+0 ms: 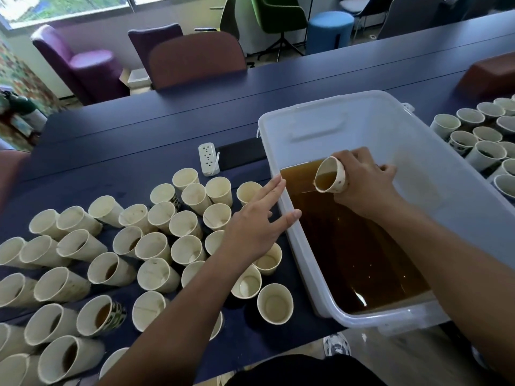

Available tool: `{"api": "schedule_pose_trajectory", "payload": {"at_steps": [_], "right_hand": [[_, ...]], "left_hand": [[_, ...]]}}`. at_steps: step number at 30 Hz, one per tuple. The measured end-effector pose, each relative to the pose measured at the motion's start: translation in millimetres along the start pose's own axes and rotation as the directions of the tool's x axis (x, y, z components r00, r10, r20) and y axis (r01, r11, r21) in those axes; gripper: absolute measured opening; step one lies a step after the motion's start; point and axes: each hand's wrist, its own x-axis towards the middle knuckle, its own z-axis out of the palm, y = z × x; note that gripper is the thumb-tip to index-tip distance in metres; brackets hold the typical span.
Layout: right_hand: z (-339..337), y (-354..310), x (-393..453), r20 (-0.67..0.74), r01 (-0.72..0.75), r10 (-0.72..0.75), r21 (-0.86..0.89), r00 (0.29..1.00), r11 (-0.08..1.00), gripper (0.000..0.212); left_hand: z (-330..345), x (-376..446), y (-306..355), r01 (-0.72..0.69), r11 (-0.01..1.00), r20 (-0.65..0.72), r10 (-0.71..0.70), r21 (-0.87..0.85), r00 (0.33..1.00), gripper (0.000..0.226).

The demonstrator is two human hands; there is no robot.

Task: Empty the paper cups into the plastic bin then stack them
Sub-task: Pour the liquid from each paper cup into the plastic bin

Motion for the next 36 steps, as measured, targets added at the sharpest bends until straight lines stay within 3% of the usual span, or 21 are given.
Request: {"api": "schedule_pose_trajectory", "payload": {"at_steps": [5,11,18,26,30,34,36], "right_hand": [[0.5,-0.2,0.5,-0.016,0.044,-0.047,-0.176,0.999,0.983,0.071],[-1.7,-7.7,-0.9,-0.026,0.071,-0.077,-0.188,0.997,0.98,0.066],[-0.2,-7.2,-2.9,-0.001,0.192,-0.204,-0.33,0.979,0.924,0.062],[-3.1,-6.2,-1.4,-0.079,0.152,-0.187,-0.325,0.979,0.934,0.062],[-3.6,-5.0,-2.9,-0.008,0.151,-0.163,-0.336,0.987,0.93,0.06],[-10.7,-1.6,-1.3,-0.149,0.099,-0.143,-0.269,0.978,0.958,0.061],[-11.7,-2.5,-1.0,-0.11,0.078,-0.111,-0.271,0.988,0.959,0.06]], "left_hand": [[1.3,1.4,-1.7,-0.009,1.0,0.001,0.009,0.005,1.0,0.071],[2.2,1.9,-3.4,-0.01,1.0,-0.003,0.01,-0.003,1.0,0.074],[3.5,2.5,-4.9,-0.014,1.0,-0.004,0.014,-0.021,1.0,0.072],[3.2,2.2,-3.9,0.001,1.0,0.003,-0.001,0.005,1.0,0.07],[3.2,1.9,-3.3,0.002,1.0,-0.01,-0.002,-0.002,1.0,0.069],[2.9,1.5,-2.1,-0.005,1.0,-0.014,0.005,-0.009,1.0,0.069],[2.6,1.6,-1.2,-0.006,1.0,-0.015,0.005,-0.007,1.0,0.069]]}}
